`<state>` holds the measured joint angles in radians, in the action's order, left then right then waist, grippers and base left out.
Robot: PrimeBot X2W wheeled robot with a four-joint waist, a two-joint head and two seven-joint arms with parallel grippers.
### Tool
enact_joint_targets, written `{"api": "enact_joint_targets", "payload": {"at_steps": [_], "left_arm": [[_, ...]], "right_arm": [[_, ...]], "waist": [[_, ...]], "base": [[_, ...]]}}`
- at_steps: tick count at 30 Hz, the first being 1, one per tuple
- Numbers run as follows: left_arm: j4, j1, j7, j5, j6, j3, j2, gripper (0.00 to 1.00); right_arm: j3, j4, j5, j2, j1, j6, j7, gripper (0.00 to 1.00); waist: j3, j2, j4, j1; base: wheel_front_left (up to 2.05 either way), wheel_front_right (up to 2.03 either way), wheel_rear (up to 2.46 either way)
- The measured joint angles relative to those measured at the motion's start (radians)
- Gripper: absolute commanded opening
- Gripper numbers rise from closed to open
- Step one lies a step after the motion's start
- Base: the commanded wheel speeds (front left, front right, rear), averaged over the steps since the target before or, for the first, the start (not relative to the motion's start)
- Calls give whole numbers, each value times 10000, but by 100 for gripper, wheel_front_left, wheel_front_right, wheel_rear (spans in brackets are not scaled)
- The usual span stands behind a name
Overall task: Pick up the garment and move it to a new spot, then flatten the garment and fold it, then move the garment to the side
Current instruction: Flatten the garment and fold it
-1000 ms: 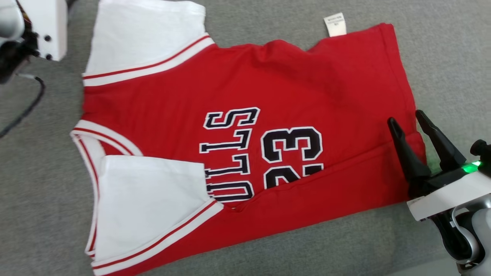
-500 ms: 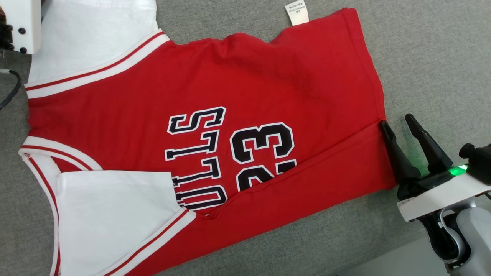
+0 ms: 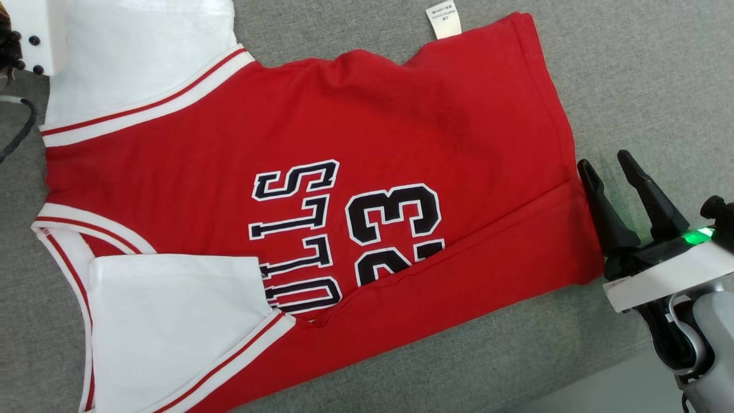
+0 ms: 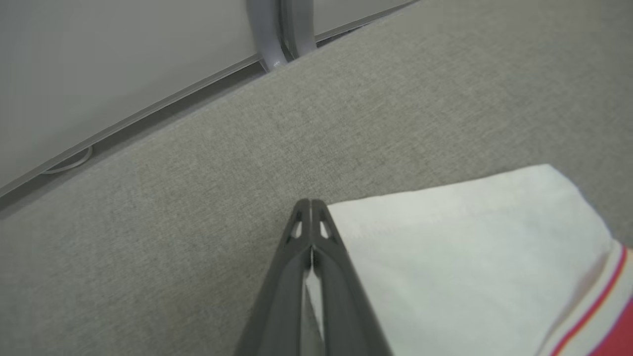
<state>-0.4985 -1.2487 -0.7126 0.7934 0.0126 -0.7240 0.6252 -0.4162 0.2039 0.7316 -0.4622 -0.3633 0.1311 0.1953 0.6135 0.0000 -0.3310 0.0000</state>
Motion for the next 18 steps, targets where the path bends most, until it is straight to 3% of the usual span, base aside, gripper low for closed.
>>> {"api": "enact_joint_targets", "payload": {"at_steps": [9, 11, 12, 18], "left_arm": [[-263, 63, 443, 194, 35, 117, -211, 0], [-341, 107, 351, 182, -25, 50, -240, 91], [-364, 135, 355, 180, -50, 33, -261, 100], [-491, 137, 341, 165, -52, -58, -303, 100]], "right_arm": [[56, -36, 77, -197, -77, 0, -38, 100], [31, -77, 77, -190, -70, 0, -79, 100], [13, -100, 79, -184, -66, 0, -81, 100], [82, -132, 140, -244, -39, 0, -92, 100]], "waist": [[-217, 0, 419, 0], [-178, 0, 426, 0], [-154, 0, 418, 0], [-40, 0, 280, 0]], "base": [[0, 0, 0], [0, 0, 0], [0, 0, 0], [0, 0, 0]]}}
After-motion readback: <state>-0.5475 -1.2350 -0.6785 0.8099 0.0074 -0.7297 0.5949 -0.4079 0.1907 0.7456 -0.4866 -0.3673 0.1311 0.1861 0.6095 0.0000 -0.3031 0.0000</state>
